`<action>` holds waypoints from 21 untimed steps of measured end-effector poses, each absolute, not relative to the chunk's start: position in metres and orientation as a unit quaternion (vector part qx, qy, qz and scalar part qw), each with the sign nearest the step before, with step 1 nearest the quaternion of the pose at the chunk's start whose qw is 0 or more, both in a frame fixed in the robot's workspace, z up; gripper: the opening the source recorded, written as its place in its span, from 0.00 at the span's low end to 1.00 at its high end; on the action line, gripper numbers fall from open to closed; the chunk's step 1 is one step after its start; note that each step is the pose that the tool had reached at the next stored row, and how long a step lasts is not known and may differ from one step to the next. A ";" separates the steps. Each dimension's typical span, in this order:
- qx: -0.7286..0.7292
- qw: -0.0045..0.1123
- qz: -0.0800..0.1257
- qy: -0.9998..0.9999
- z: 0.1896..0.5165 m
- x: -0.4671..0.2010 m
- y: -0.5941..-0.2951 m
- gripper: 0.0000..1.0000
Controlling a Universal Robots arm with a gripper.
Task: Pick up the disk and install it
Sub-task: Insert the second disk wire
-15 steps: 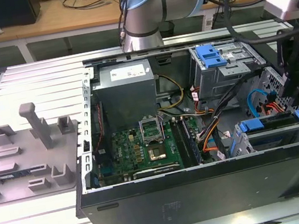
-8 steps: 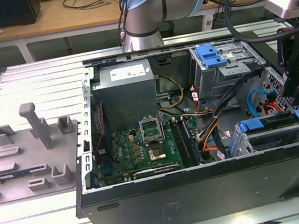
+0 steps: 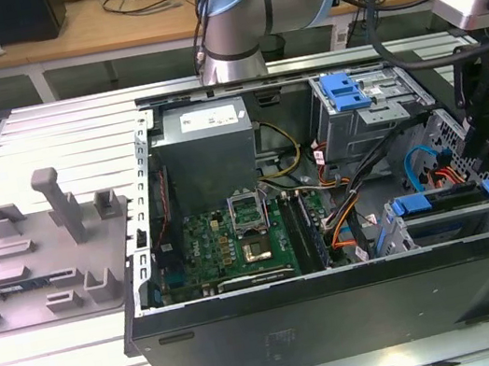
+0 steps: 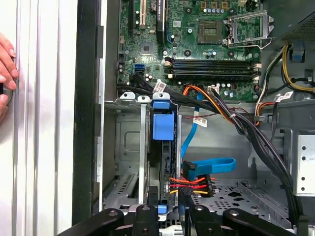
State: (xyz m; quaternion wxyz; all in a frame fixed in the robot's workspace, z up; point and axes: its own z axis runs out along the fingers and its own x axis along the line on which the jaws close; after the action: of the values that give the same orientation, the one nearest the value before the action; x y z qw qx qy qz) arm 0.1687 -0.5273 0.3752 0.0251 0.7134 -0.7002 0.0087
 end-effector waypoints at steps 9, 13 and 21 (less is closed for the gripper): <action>0.713 0.043 0.026 -0.700 0.375 0.170 -0.501 0.31; 0.713 0.046 0.029 -0.699 0.375 0.169 -0.495 0.31; 0.713 0.053 0.036 -0.699 0.374 0.166 -0.493 0.31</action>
State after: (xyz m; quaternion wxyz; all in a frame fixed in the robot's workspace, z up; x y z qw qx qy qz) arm 0.1660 -0.4930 0.3743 0.0527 0.7128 -0.6985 0.0357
